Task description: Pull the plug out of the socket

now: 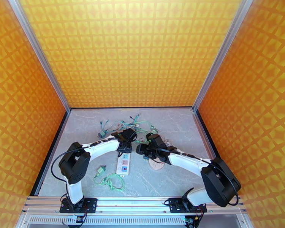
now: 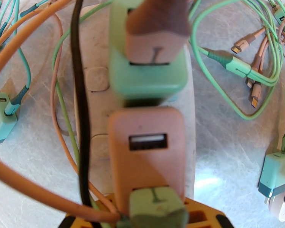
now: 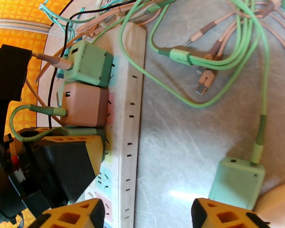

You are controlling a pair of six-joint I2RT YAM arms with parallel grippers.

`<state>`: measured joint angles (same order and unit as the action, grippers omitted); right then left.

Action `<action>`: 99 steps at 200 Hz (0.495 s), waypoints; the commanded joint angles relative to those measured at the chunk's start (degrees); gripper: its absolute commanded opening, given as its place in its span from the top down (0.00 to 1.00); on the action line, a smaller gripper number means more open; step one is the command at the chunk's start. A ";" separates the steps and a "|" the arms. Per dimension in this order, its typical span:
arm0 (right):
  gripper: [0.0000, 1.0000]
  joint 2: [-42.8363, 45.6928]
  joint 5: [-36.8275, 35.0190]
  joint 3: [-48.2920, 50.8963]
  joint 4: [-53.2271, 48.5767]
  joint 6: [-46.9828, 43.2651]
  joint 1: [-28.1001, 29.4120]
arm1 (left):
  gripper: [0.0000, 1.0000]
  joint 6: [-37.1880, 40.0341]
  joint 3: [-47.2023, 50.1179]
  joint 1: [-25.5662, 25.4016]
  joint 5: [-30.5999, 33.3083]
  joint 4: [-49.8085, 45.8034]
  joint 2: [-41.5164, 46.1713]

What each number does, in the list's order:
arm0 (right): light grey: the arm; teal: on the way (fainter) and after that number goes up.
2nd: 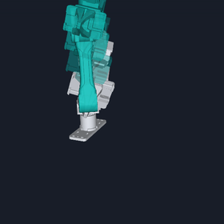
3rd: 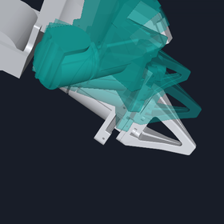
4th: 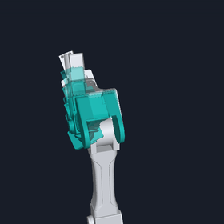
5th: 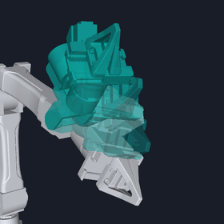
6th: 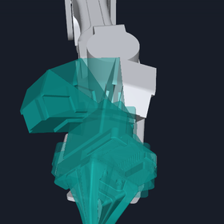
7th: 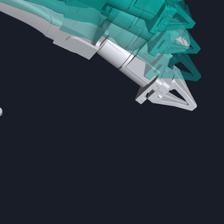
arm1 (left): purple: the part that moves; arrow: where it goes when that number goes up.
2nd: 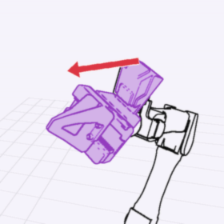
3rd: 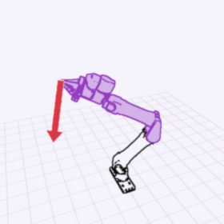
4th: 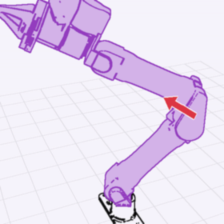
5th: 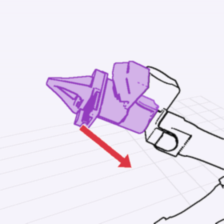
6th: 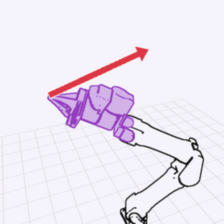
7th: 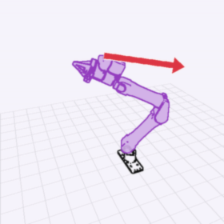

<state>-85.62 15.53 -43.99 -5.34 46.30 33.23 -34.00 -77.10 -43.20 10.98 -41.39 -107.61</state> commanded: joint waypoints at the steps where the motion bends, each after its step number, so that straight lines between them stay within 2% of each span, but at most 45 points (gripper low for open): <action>1: 0.36 -1.65 2.09 -2.02 2.52 0.72 -0.36 | 0.70 0.82 -2.11 -0.39 -1.30 -3.00 0.59; 29: 0.37 -2.91 2.87 -2.76 3.46 0.96 -0.41 | 0.72 0.86 -2.14 -0.39 -1.42 -2.95 0.00; 46: 0.45 -4.38 4.18 -2.79 5.51 1.68 -0.36 | 0.77 0.84 -1.85 -0.39 -1.66 -2.82 -0.30; 63: 0.58 -7.16 6.67 -3.18 8.67 3.09 -0.36 | 0.81 0.83 -1.59 -0.39 -1.93 -2.52 -0.14; 99: 0.65 -14.37 9.98 -6.00 14.12 6.02 -0.36 | 0.83 1.42 -1.62 -0.42 -2.77 -1.63 -0.27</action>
<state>-96.14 21.89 -47.18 3.31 49.74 33.23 -33.95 -77.38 -43.18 10.74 -42.00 -107.63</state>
